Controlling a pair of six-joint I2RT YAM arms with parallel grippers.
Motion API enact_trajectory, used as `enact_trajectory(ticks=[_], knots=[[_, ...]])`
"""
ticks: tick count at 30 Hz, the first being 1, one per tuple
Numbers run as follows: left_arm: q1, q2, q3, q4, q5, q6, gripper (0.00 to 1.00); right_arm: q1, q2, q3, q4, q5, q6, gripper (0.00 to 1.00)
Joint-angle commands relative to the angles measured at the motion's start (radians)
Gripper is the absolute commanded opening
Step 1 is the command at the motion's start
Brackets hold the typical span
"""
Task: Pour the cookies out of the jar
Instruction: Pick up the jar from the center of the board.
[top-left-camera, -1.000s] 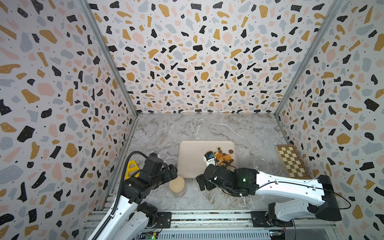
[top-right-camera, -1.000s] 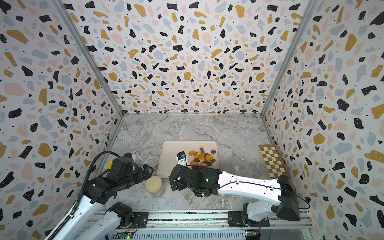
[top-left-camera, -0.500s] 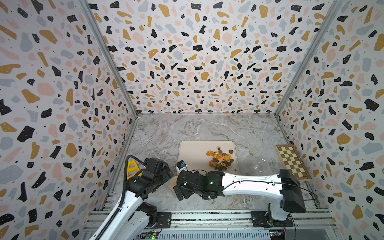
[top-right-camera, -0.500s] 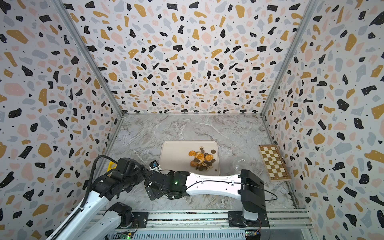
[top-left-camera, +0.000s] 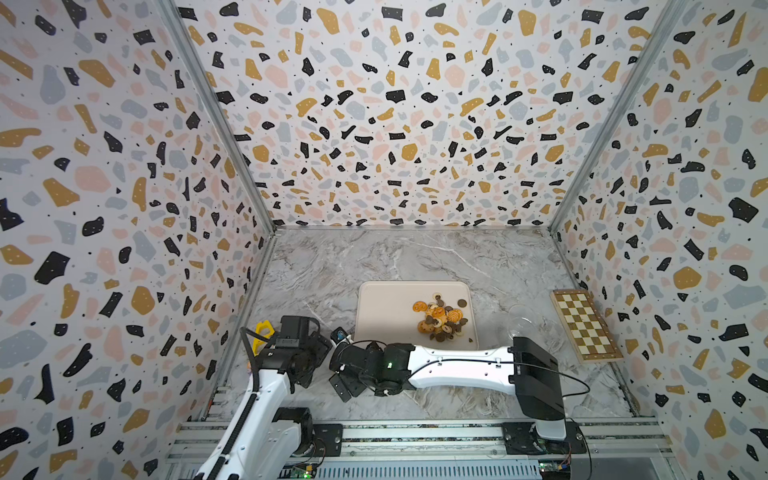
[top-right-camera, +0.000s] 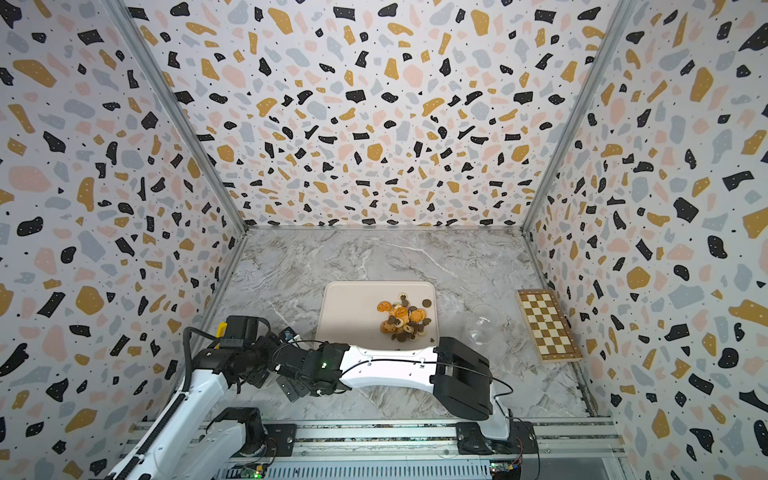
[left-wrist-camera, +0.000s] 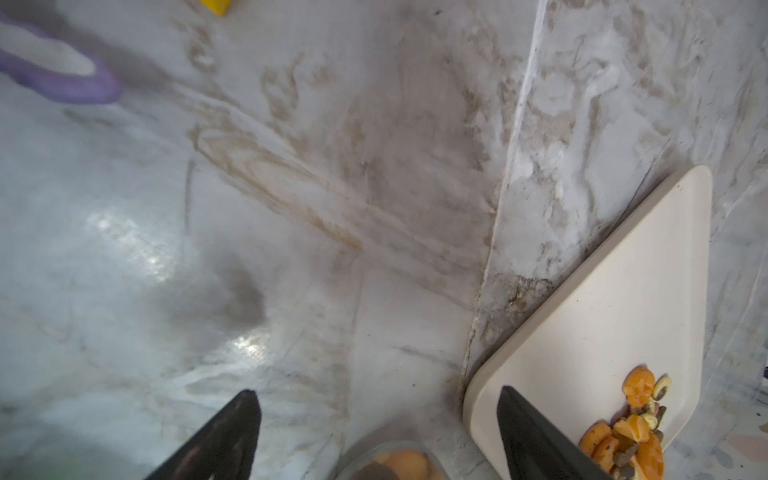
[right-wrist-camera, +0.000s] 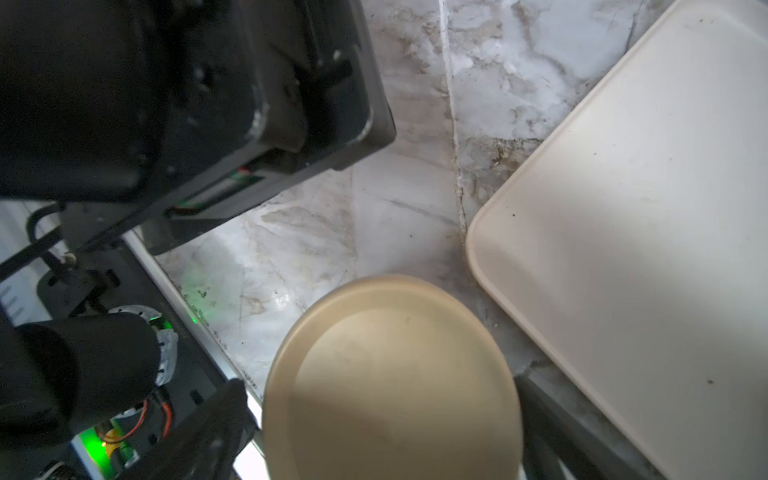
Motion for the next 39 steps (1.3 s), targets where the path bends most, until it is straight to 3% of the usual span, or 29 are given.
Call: enact_trajectory(ticks=[1,7,15,20,26,34,37,39], knots=[[0.020,-0.009,-0.014,0.011,0.046,0.017,0.88,-0.007,0.021,0.042,-0.037,0.010,-0.020,1.00],[0.032,-0.011,-0.021,0.016,0.064,0.031,0.88,-0.007,0.045,0.025,-0.032,0.024,-0.006,0.97],[0.035,-0.035,-0.036,0.025,0.095,0.030,0.87,-0.014,-0.075,-0.088,0.013,0.045,0.030,0.78],[0.035,-0.043,-0.010,0.031,0.123,0.042,0.87,-0.024,-0.192,-0.142,0.006,0.057,0.062,0.70],[0.035,-0.075,0.032,0.093,0.190,0.043,0.85,-0.087,-0.413,-0.201,-0.034,0.034,0.119,0.66],[0.005,-0.081,0.009,0.539,0.455,-0.029,0.81,-0.266,-0.677,-0.279,-0.105,-0.080,0.143,0.66],[-0.088,-0.068,-0.006,0.776,0.488,-0.054,0.82,-0.361,-0.758,-0.310,-0.109,-0.156,0.132,0.66],[-0.176,-0.073,0.004,0.878,0.478,0.003,0.81,-0.432,-0.802,-0.322,-0.121,-0.219,0.123,0.66]])
